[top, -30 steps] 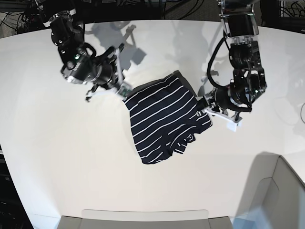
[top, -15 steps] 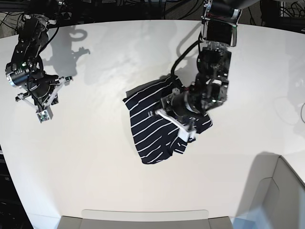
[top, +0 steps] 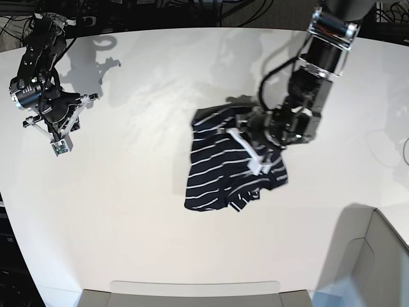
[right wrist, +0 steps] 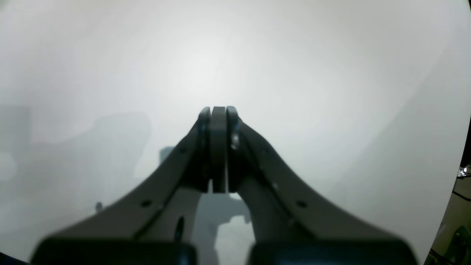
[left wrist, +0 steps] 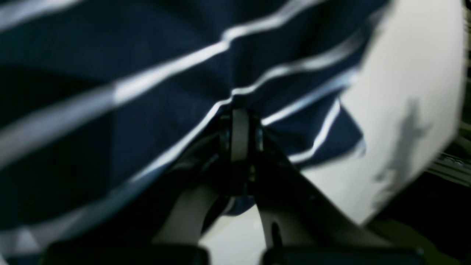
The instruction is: Fold the T-shirt properly
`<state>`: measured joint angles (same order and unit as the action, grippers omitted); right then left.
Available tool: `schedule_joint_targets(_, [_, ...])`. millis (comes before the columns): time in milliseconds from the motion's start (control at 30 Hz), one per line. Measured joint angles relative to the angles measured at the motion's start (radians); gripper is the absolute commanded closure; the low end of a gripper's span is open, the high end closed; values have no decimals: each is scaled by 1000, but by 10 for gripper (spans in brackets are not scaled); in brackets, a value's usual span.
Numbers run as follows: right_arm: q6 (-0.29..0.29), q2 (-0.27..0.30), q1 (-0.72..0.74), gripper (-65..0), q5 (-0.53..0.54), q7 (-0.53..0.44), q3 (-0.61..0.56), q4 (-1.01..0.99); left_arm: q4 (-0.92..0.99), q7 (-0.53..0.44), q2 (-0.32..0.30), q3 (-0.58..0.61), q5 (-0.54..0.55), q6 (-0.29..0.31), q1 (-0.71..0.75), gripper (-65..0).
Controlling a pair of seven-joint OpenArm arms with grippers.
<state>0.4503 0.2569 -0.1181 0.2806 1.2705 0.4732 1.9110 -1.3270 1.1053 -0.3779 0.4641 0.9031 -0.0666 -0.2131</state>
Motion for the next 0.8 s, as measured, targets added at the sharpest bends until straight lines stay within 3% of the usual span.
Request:
schedule_joint_targets(167, [0, -6, 2, 0, 0, 0, -3, 1, 0, 12, -151, -6, -24, -8, -8, 0])
schedule_joint_targets(267, [0, -22, 5, 0, 3, 0, -3, 2, 1, 16, -187, -12, -53, -19, -11, 0])
schedule_joint_targets(500, [3, -22, 5, 0, 0, 0, -4, 13, 13, 52, -180, -200, -100, -42, -19, 0])
schedule_joint_targets(600, [7, -16, -1, 0, -6, -2, -5, 65, -81, 77, -185, -296, -143, -70, 3, 0])
schedule_joint_targets(700, [9, -4, -16, 0, -11, -126, -33, 132, -257, 75, -184, -406, -140, -69, 24, 0])
schedule_joint_targets(800, [18, 7, -66, 0, 2, -249, -79, 140, -441, 45, -127, -554, -135, -68, 64, 0])
